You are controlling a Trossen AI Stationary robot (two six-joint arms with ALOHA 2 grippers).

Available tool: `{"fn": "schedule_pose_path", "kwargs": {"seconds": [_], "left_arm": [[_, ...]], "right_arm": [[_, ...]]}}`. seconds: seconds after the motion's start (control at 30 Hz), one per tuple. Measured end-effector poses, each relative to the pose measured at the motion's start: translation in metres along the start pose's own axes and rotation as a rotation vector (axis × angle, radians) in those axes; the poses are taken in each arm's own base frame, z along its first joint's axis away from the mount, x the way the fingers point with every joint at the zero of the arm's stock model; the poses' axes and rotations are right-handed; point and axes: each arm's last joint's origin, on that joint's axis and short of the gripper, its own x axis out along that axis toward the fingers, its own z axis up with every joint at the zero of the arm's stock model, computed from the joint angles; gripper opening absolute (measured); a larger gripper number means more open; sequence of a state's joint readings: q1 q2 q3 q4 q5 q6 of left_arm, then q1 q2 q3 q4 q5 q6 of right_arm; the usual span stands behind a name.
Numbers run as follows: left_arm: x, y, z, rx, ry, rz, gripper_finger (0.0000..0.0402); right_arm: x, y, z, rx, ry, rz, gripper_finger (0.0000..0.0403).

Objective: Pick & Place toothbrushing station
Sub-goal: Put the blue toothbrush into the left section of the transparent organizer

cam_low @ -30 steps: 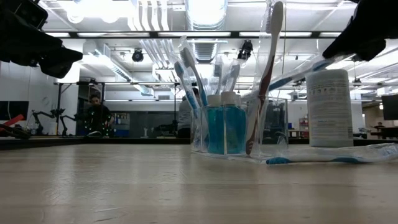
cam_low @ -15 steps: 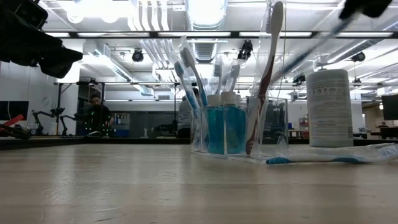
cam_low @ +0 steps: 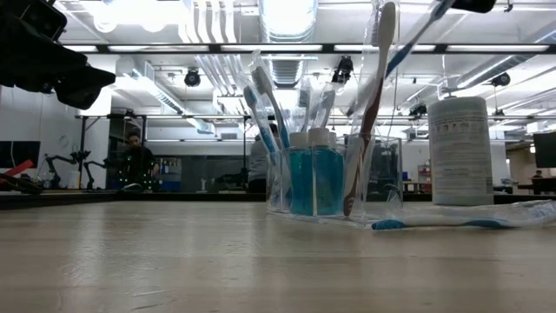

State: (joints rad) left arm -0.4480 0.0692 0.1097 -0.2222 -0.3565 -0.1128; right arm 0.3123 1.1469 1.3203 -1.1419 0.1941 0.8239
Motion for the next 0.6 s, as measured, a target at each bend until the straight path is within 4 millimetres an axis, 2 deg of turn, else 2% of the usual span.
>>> {"fn": "schedule_pose_path", "kwargs": {"seconds": [0.17,0.4,0.6], "left_arm": [[0.0,0.0,0.0,0.0,0.0,0.0,0.0227],[0.0,0.0,0.0,0.002,0.005,0.001,0.0227],[0.0,0.0,0.0,0.002,0.005,0.001,0.0227]], "right_arm": [[0.003,-0.002,0.017,0.009,0.059,0.041,0.0008],[0.016,0.007,0.038,-0.055,0.139,-0.007,0.0008],[0.02,0.01,0.061,-0.065,0.172,0.049,0.0008]]}}
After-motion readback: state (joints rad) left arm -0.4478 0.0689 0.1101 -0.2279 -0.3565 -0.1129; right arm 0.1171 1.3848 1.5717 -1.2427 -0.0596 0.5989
